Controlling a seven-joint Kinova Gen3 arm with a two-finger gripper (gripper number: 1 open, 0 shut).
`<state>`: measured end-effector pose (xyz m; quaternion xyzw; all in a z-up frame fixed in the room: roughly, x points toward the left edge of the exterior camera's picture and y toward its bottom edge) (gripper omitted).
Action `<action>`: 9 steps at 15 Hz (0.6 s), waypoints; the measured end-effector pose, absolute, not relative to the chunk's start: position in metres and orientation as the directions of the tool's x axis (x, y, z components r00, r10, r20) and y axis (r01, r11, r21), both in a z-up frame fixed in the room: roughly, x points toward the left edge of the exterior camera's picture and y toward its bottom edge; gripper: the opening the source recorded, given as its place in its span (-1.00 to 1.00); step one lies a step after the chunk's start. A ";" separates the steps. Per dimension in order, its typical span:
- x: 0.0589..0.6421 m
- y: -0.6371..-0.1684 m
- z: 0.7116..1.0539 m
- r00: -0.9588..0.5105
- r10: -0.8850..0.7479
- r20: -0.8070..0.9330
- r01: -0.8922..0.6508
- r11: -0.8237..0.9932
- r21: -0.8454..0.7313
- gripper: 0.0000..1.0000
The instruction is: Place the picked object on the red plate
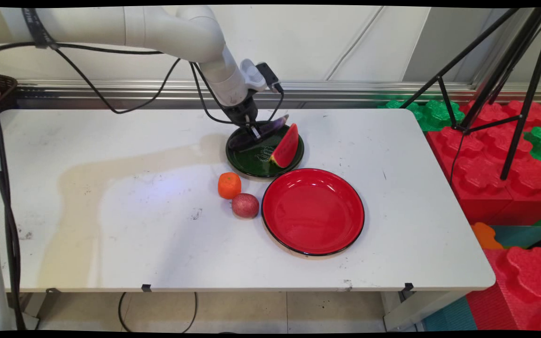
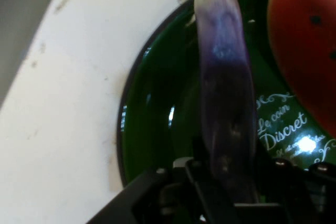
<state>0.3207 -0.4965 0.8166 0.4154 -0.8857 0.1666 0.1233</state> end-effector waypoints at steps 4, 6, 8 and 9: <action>0.319 -0.488 0.845 -0.609 -0.691 0.391 -0.791 0.564 -0.237 -1.00; 0.315 -0.481 0.871 -0.604 -0.680 0.415 -0.796 0.542 -0.270 -1.00; 0.308 -0.470 0.898 -0.601 -0.669 0.437 -0.799 0.524 -0.296 -1.00; 0.303 -0.464 0.912 -0.601 -0.663 0.447 -0.799 0.519 -0.305 -1.00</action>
